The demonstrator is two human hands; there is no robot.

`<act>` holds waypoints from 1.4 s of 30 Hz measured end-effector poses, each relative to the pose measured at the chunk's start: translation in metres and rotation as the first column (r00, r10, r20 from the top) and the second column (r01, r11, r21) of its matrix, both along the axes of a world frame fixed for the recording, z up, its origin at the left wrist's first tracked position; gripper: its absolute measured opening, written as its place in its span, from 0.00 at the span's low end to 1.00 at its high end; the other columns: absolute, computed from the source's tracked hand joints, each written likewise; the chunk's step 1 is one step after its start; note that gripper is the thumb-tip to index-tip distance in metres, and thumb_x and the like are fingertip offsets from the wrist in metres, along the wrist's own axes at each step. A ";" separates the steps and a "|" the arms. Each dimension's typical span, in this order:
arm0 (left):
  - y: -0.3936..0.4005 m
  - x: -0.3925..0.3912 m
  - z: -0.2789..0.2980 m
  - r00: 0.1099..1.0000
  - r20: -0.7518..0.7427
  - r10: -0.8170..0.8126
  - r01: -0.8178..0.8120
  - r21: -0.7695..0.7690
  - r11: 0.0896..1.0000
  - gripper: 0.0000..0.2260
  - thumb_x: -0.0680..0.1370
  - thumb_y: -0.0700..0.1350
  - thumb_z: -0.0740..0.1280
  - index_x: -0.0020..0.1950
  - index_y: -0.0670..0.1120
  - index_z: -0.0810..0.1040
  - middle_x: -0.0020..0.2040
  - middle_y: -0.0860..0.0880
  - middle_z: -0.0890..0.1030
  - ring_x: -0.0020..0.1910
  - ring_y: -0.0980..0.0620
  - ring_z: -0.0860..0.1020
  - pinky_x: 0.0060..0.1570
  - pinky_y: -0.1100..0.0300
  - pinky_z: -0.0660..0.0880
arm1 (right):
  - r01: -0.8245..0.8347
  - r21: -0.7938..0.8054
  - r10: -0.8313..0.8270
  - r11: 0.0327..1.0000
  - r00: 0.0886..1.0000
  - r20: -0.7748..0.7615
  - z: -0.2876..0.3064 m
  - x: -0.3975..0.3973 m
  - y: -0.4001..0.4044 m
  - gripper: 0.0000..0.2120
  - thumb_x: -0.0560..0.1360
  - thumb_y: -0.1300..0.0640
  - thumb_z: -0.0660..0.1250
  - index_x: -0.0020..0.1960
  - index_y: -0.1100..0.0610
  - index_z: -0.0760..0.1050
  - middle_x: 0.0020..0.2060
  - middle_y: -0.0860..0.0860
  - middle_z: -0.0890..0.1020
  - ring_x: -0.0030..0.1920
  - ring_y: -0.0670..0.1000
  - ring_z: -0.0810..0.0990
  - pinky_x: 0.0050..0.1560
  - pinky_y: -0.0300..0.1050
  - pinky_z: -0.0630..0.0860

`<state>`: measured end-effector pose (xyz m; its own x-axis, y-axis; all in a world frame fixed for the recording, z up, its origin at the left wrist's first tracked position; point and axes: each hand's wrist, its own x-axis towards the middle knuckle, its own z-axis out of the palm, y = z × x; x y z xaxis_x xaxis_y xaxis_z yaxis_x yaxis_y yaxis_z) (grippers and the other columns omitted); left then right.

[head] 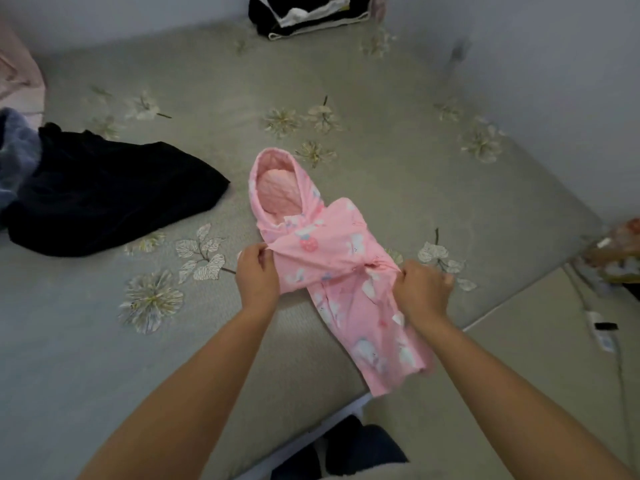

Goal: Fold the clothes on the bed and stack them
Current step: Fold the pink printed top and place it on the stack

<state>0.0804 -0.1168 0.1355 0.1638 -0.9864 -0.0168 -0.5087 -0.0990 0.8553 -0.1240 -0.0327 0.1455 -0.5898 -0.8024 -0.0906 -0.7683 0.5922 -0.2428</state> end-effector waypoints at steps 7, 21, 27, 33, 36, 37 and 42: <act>-0.021 -0.115 -0.012 0.978 -0.137 -0.155 0.154 -0.014 0.988 0.05 0.77 0.32 0.60 0.49 0.34 0.74 0.42 0.44 0.72 0.43 0.50 0.69 0.39 0.65 0.60 | 0.033 0.137 0.000 0.990 0.972 -0.235 -0.015 -0.122 -0.015 0.10 0.71 0.66 0.59 0.47 0.61 0.77 0.45 0.58 0.81 0.50 0.58 0.75 0.49 0.48 0.59; -0.024 -0.157 -0.079 0.961 0.266 -0.079 0.011 0.248 0.969 0.05 0.76 0.37 0.63 0.45 0.38 0.78 0.38 0.44 0.79 0.36 0.50 0.72 0.32 0.62 0.57 | -0.606 0.051 0.607 0.794 0.785 -0.122 -0.076 -0.191 -0.105 0.09 0.56 0.61 0.75 0.35 0.60 0.80 0.30 0.56 0.81 0.34 0.57 0.82 0.43 0.68 0.74; -0.042 -0.113 -0.109 0.954 0.296 -0.053 -0.040 0.301 0.953 0.10 0.77 0.36 0.62 0.56 0.35 0.76 0.51 0.39 0.79 0.48 0.45 0.76 0.48 0.56 0.70 | -0.913 0.357 0.931 0.197 0.288 0.223 -0.114 -0.118 -0.155 0.28 0.74 0.56 0.59 0.73 0.49 0.56 0.68 0.53 0.67 0.73 0.54 0.55 0.65 0.69 0.32; -0.068 -0.133 -0.124 0.923 0.350 -0.159 0.054 0.293 0.955 0.13 0.76 0.36 0.63 0.60 0.34 0.73 0.56 0.35 0.77 0.57 0.38 0.73 0.56 0.53 0.65 | -0.636 0.772 0.920 -0.015 0.293 0.259 -0.112 -0.161 -0.172 0.12 0.77 0.62 0.54 0.50 0.63 0.75 0.45 0.53 0.79 0.63 0.54 0.71 0.73 0.53 0.41; -0.087 -0.156 -0.126 0.884 0.387 -0.263 0.167 0.264 0.950 0.16 0.77 0.37 0.61 0.63 0.35 0.71 0.60 0.36 0.74 0.60 0.38 0.70 0.60 0.51 0.63 | -0.358 0.931 0.780 0.072 0.602 0.171 -0.090 -0.217 -0.188 0.25 0.80 0.55 0.53 0.72 0.67 0.54 0.70 0.59 0.65 0.73 0.56 0.56 0.66 0.29 0.47; -0.093 -0.164 -0.125 0.876 0.392 -0.281 0.189 0.257 0.948 0.16 0.77 0.37 0.61 0.64 0.35 0.71 0.61 0.36 0.74 0.61 0.38 0.70 0.60 0.50 0.63 | -0.248 0.969 0.771 0.020 0.621 0.143 -0.081 -0.230 -0.196 0.27 0.80 0.49 0.51 0.72 0.66 0.53 0.72 0.58 0.61 0.74 0.55 0.54 0.71 0.38 0.48; -0.110 -0.182 -0.125 0.943 0.321 -0.089 0.033 0.175 0.984 0.13 0.75 0.30 0.58 0.58 0.32 0.72 0.57 0.33 0.74 0.59 0.37 0.71 0.57 0.52 0.63 | -0.323 0.913 0.784 0.250 0.620 0.004 -0.084 -0.222 -0.230 0.18 0.79 0.54 0.52 0.67 0.54 0.67 0.68 0.53 0.69 0.70 0.55 0.62 0.72 0.58 0.46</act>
<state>-0.1020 -0.2266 0.0105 0.1276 -0.9825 -0.1359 -0.7666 -0.1847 0.6150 -0.3462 -0.2632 0.0610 -0.1714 -0.6123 -0.7718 -0.8414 -0.3167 0.4380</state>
